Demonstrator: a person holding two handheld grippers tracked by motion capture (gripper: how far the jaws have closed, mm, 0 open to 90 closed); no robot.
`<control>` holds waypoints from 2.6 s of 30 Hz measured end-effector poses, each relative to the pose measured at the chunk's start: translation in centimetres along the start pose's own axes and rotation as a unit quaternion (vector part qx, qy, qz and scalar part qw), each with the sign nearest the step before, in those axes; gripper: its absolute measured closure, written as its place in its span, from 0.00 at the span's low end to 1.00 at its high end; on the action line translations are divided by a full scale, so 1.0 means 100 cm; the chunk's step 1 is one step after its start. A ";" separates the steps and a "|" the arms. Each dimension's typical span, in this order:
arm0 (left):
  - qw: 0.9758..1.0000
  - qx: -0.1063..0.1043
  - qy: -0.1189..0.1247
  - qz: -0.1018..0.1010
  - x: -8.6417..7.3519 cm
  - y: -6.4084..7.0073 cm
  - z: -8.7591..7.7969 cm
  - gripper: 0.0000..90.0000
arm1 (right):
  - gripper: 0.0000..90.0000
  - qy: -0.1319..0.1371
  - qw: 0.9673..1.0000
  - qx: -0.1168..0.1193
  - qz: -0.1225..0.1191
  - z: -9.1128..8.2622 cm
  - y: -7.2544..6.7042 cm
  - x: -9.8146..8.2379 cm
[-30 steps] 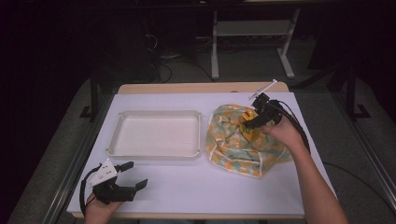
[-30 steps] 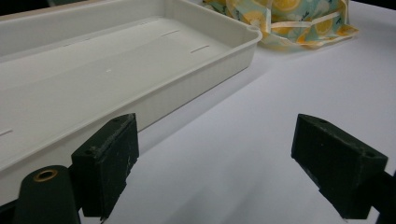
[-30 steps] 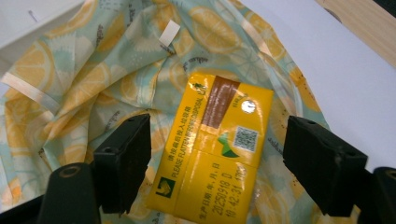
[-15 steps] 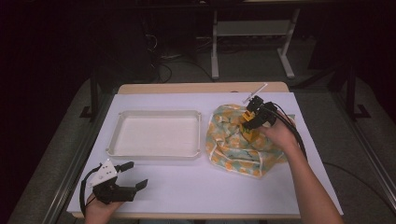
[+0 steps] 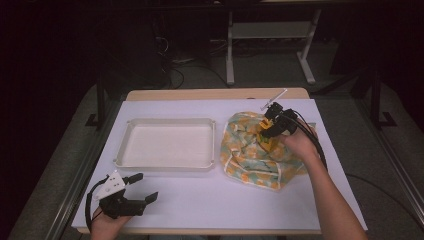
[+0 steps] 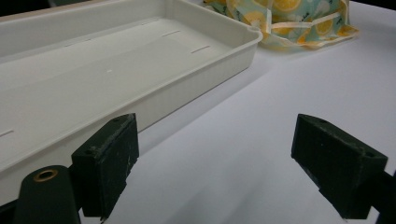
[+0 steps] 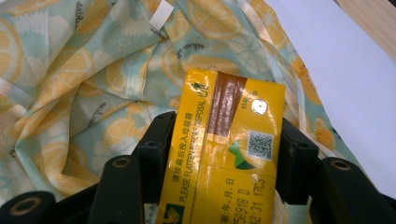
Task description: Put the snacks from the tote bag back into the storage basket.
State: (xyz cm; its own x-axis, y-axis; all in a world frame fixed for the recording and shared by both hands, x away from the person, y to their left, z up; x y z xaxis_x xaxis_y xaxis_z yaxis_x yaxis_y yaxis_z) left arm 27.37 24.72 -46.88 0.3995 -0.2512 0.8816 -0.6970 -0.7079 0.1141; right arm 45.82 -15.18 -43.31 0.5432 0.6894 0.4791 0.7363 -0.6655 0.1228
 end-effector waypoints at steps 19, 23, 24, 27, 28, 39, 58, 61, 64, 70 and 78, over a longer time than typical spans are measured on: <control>1.000 0.002 0.000 0.002 0.000 0.000 0.000 0.17 | 0.55 0.030 0.999 0.003 -0.016 -0.026 0.001 0.005; 1.000 0.003 0.006 -0.006 0.001 0.000 -0.001 0.17 | 0.55 0.037 0.999 0.017 -0.018 -0.034 -0.002 0.007; 1.000 0.003 0.006 -0.006 0.001 0.000 -0.001 0.17 | 0.55 0.037 0.999 0.017 -0.023 -0.035 -0.003 0.007; 1.000 0.003 0.003 0.000 0.001 0.000 -0.001 0.17 | 0.55 0.036 0.999 0.014 -0.035 -0.038 -0.006 0.010; 1.000 0.003 0.003 0.000 0.001 0.000 -0.001 0.17 | 0.55 0.036 0.998 0.012 -0.041 -0.039 -0.006 0.011; 1.000 0.003 0.004 0.000 0.001 0.000 -0.002 0.17 | 0.55 0.048 0.996 0.024 -0.064 -0.051 -0.018 0.022; 1.000 0.004 0.009 -0.002 0.002 0.000 -0.002 0.17 | 0.55 0.074 0.989 0.064 -0.115 -0.074 -0.051 0.051; 1.000 0.003 0.008 -0.001 0.002 0.000 -0.002 0.17 | 0.55 0.078 0.987 0.074 -0.118 -0.076 -0.055 0.055; 1.000 0.003 0.007 0.000 0.001 0.000 -0.003 0.17 | 0.55 0.082 0.985 0.081 -0.125 -0.077 -0.057 0.058; 1.000 0.003 0.006 0.000 0.001 0.000 -0.003 0.17 | 0.55 0.082 0.984 0.089 -0.133 -0.077 -0.065 0.065; 1.000 0.002 0.008 -0.001 0.002 -0.001 -0.003 0.17 | 0.55 0.087 0.980 0.100 -0.147 -0.076 -0.073 0.073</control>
State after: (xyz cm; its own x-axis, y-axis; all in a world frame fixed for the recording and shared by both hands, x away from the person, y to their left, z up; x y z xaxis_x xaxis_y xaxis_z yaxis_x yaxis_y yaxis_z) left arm 27.30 24.98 -46.60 0.3911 -0.2384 0.8890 -0.6931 -0.7117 0.1140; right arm 41.36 -7.49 -34.14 0.2320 0.7715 0.5924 0.9244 -0.3644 0.1126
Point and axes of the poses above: each handheld gripper's, and its own axes: z roughly forward along the jaws, x roughly out of its top, y roughly to its right, the point moved 8 cm from there along z, roughly forward along the jaws, and after that the axes turned 4 degrees about -z, right-handed, at the moved point
